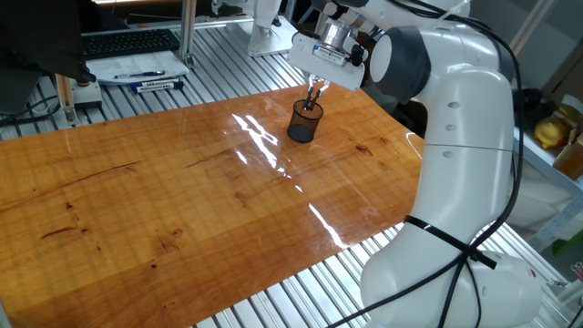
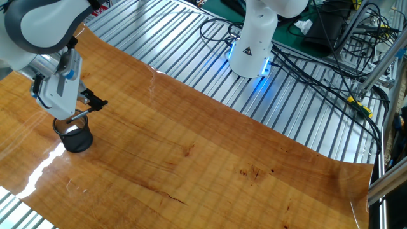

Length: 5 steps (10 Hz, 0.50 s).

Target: Put the pen into the pen holder

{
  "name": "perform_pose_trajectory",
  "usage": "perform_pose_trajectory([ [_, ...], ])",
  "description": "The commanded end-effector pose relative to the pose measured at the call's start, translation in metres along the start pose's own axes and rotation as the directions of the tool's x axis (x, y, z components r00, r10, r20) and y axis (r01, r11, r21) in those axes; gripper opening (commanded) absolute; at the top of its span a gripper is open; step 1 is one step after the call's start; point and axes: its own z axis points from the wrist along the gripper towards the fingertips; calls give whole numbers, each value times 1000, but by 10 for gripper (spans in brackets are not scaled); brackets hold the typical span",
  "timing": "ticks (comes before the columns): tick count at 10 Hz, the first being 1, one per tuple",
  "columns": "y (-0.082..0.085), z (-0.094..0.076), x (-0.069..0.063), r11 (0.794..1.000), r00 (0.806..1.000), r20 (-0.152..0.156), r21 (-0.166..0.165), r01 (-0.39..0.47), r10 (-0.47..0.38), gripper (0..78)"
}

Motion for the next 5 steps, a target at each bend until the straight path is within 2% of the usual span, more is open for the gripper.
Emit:
perform_pose_trajectory([
  [1, 0, -3, 0, 1000, 1000, 2, 1, 2, -2, 11],
  [5, 0, -3, 0, 1000, 1000, 1, 4, -3, 3, 11],
])
